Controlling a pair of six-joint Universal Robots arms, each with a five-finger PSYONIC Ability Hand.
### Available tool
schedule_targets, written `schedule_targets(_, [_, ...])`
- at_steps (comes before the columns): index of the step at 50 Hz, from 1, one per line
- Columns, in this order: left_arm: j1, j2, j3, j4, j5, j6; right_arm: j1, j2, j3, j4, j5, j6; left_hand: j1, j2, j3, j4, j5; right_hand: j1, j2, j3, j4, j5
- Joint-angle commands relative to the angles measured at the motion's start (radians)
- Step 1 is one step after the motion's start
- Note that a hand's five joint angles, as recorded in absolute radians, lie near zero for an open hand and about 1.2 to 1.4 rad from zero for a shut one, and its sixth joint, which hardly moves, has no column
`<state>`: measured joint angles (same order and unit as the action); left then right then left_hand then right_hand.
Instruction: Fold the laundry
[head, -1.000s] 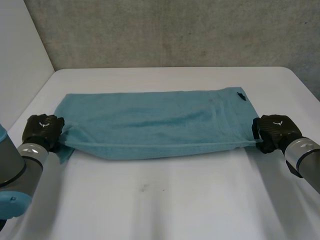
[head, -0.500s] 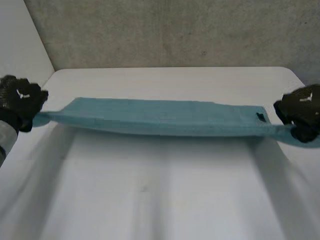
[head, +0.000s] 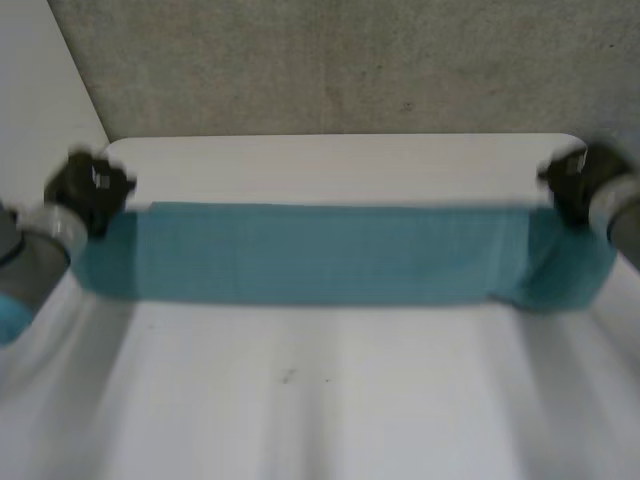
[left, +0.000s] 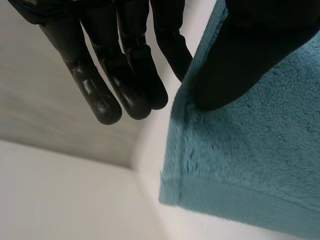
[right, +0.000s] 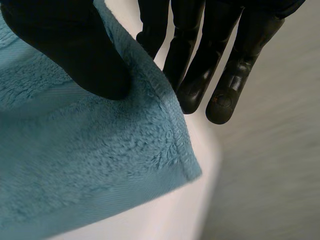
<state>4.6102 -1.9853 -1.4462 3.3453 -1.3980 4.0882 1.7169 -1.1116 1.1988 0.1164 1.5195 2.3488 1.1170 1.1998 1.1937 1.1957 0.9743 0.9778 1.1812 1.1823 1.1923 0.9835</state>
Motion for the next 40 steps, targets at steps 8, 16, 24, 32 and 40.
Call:
schedule_targets(8, [-0.060,0.054,0.371,0.393,-0.050,-0.276,0.036,-0.212,-0.185,-0.419,0.070,0.158,0.279,0.196,0.203,0.201,0.247,0.418,0.215,0.214,0.204,0.238])
schedule_targets(16, [-0.065,0.049,0.219,0.390,-0.053,-0.279,0.038,-0.211,-0.007,-0.394,0.054,0.158,0.279,0.196,0.203,0.201,0.247,0.418,0.215,0.214,0.204,0.238])
schedule_targets(24, [-0.068,0.009,0.023,0.404,-0.055,-0.281,0.029,-0.125,0.215,-0.406,0.005,0.162,0.279,0.196,0.203,0.201,0.247,0.418,0.215,0.214,0.204,0.238])
schedule_targets(32, [-0.099,-0.119,-0.157,0.471,-0.052,-0.275,0.032,0.034,0.323,-0.403,-0.016,0.162,0.279,0.196,0.203,0.201,0.247,0.418,0.215,0.214,0.204,0.238])
schedule_targets(40, [-0.100,-0.060,-0.377,0.471,-0.053,-0.269,0.026,-0.020,0.424,-0.341,-0.006,0.135,0.279,0.196,0.203,0.201,0.247,0.418,0.215,0.214,0.204,0.238])
